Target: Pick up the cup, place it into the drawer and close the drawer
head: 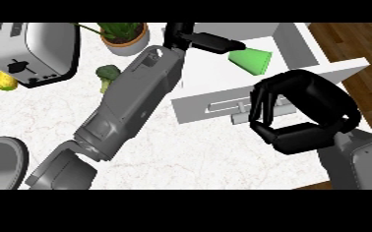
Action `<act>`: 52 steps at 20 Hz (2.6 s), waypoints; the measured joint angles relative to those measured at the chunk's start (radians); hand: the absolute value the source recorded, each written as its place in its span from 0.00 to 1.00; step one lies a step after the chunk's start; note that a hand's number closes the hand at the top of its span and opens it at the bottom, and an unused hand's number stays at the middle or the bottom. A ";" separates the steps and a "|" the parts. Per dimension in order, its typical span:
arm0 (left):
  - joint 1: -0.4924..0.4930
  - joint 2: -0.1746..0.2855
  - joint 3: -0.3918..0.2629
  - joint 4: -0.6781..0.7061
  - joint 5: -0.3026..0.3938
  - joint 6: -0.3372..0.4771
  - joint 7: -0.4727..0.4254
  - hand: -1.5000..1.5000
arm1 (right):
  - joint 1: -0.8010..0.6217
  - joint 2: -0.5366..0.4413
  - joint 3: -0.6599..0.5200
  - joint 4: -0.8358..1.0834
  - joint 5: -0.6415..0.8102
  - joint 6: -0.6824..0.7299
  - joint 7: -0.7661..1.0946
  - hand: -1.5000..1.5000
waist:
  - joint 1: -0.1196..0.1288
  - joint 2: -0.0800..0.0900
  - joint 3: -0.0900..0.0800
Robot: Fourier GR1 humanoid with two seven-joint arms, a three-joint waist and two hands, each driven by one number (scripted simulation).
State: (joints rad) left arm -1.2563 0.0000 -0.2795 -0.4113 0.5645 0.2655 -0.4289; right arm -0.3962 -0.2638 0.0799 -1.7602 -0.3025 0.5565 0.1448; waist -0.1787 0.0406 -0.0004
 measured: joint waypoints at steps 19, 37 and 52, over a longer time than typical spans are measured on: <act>0.095 0.007 0.046 -0.035 0.096 -0.024 -0.123 0.00 | 0.052 -0.064 0.257 0.328 0.688 -0.128 -0.136 0.00 | 0.194 -0.031 0.001; 0.328 0.144 0.043 -0.258 0.113 -0.170 -0.081 0.00 | -0.368 -0.055 0.047 1.161 0.772 -0.370 -0.531 1.00 | 0.313 -0.012 0.008; 0.408 0.207 0.029 -0.337 0.119 -0.254 -0.051 0.00 | -0.368 -0.097 -0.029 1.187 0.649 -0.186 -0.574 1.00 | 0.352 -0.010 0.015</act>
State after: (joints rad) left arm -0.8483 0.2065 -0.2504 -0.7483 0.6837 0.0113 -0.4796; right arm -0.7645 -0.3613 0.0505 -0.5732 0.3462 0.3709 -0.4290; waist 0.1735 0.0310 0.0148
